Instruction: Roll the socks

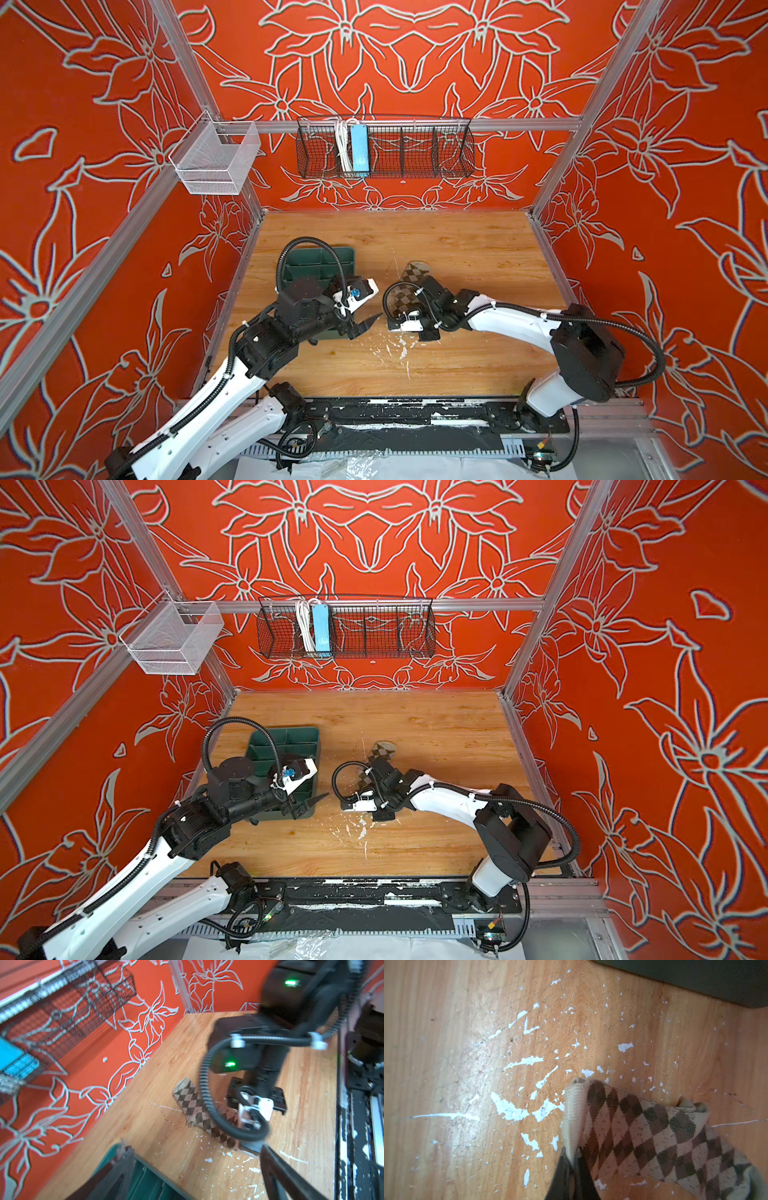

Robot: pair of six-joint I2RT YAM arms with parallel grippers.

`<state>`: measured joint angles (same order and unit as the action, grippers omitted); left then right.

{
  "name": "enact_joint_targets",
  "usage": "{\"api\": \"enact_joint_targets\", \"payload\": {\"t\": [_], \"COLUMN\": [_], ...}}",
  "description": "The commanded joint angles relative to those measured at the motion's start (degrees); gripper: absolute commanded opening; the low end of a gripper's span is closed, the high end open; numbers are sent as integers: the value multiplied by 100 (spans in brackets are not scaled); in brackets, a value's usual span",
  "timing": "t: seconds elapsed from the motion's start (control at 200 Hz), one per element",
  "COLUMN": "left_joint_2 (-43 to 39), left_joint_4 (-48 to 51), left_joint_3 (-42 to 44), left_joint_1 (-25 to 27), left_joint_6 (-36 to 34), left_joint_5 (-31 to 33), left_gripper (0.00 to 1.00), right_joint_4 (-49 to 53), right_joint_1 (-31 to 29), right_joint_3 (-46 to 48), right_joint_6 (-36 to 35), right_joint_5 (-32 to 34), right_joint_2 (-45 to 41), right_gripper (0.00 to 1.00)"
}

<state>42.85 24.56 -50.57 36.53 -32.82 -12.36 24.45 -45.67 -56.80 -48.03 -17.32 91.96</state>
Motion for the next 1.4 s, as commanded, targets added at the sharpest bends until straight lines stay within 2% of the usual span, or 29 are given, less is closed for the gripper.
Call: {"api": "enact_joint_targets", "payload": {"t": [0.0, 0.135, 0.215, 0.32, 0.45, 0.565, 0.601, 0.761, 0.886, 0.971, 1.171, 1.396], "left_joint_2": [92, 431, 650, 889, 1486, 2185, 2371, 3165, 3759, 4094, 4812, 5137], "left_joint_4": [422, 262, -200, -890, -1542, -2099, -2389, -3501, -4015, -4142, -4456, -4813], "left_joint_3": [-114, 260, 600, 1056, 1514, 1628, 1681, 1914, 1950, 1911, 1862, 1831], "left_joint_1": [402, 1424, 1965, 2544, 2944, 3042, 3044, 3061, 3055, 3053, 3026, 3009], "left_joint_6": [-1085, -1751, -1828, -1694, -1581, -1298, -1026, -919, -881, -814, -632, -577], "left_joint_5": [72, 1261, 1943, 2336, 2701, 3050, 3175, 3797, 4369, 4690, 4807, 5102], "left_gripper": [92, 92, 91, 89, 88, 86, 86, 84, 77, 68, 51, 19], "right_joint_4": [1177, 1540, 1794, 1995, 2143, 2188, 2199, 2183, 2160, 2152, 2115, 2088], "right_joint_1": [204, 463, 537, 633, 743, 779, 786, 805, 815, 823, 821, 832], "right_joint_3": [-311, -676, -868, -1060, -1275, -1331, -1350, -1330, -1300, -1297, -1246, -1202], "right_joint_6": [323, 479, 489, 481, 511, 505, 501, 489, 485, 483, 496, 530], "right_joint_5": [-899, -1392, -1477, -1549, -1671, -1731, -1747, -1810, -1851, -1897, -1977, -1984], "right_joint_2": [273, 635, 837, 1043, 1216, 1254, 1262, 1211, 1166, 1137, 1069, 1008], "right_gripper": [0, 0, 0, 0, 0, 0, 0, 0, 0, 0, 0, 0]}}
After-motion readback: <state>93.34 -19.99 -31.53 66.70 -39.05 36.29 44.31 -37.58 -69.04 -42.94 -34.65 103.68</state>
